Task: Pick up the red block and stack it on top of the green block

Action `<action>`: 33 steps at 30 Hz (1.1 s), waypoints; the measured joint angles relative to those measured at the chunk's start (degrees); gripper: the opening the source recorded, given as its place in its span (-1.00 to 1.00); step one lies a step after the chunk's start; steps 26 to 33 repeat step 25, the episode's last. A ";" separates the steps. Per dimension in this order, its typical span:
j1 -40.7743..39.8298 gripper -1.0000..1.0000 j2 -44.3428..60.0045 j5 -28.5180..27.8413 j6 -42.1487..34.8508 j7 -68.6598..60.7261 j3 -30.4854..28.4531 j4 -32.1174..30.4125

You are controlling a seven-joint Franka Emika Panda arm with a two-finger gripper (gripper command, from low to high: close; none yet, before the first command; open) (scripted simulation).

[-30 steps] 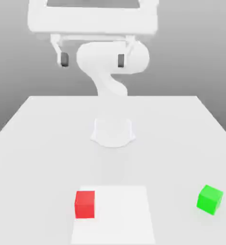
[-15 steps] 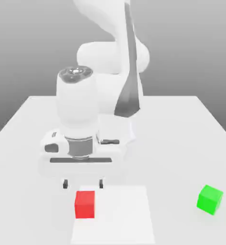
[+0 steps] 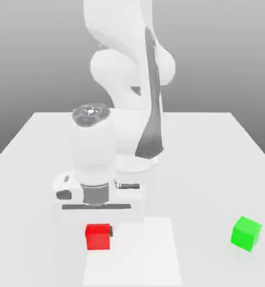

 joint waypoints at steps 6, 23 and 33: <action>10.44 -1.00 -2.94 -1.63 -5.32 11.36 4.84 2.31; 32.66 1.00 7.21 -7.08 -2.35 39.85 13.00 9.49; 32.66 1.00 7.21 -7.08 -2.35 39.85 13.00 9.49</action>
